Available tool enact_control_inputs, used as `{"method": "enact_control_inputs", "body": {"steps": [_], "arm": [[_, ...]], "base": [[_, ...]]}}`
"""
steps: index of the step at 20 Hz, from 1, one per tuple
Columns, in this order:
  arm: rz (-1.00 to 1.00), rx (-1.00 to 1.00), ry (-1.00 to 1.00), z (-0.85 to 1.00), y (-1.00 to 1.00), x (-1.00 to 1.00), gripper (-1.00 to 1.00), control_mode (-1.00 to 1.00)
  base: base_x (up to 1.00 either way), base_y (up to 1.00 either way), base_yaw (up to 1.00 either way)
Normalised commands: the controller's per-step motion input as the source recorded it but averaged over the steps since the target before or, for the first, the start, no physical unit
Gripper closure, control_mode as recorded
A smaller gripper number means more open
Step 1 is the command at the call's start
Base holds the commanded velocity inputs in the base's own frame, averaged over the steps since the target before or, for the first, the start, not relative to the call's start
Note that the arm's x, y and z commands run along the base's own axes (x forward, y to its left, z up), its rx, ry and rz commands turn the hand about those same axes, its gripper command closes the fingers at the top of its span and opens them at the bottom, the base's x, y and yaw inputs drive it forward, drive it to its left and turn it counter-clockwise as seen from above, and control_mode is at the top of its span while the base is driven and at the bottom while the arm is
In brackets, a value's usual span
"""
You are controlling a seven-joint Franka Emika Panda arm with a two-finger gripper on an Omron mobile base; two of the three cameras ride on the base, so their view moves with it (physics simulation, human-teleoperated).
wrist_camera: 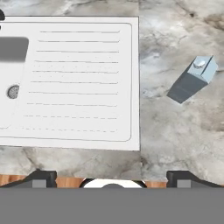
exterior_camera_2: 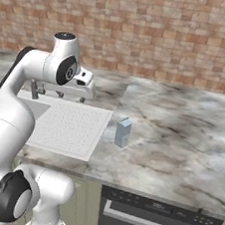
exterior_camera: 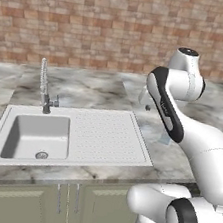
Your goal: Gather the eggs and milk located in the vicinity of the sink area and place them right next to the bowl.
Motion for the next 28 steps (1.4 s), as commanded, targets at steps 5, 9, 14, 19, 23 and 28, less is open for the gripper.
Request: {"method": "enact_control_inputs", "body": {"steps": [5,9,14,19,23,28], "arm": [[0.00,0.00,0.00,0.00,-0.04,0.00,-1.00,-1.00],[-0.07,0.01,0.00,-0.06,-0.35,0.00,-1.00,-1.00],[-0.09,0.00,0.00,-0.14,-0.51,0.01,-1.00,-1.00],[-0.11,0.00,0.04,-0.17,-0.56,0.00,-1.00,-1.00],[-0.20,0.00,0.12,-0.16,-0.51,0.03,-1.00,-1.00],[-0.19,0.00,0.13,-0.15,-0.44,0.14,-1.00,-1.00]], "base": [[0.00,0.00,0.00],[0.00,0.00,0.00],[0.00,0.00,0.00],[0.00,0.00,0.00],[0.00,0.00,0.00],[0.00,0.00,0.00]]}}
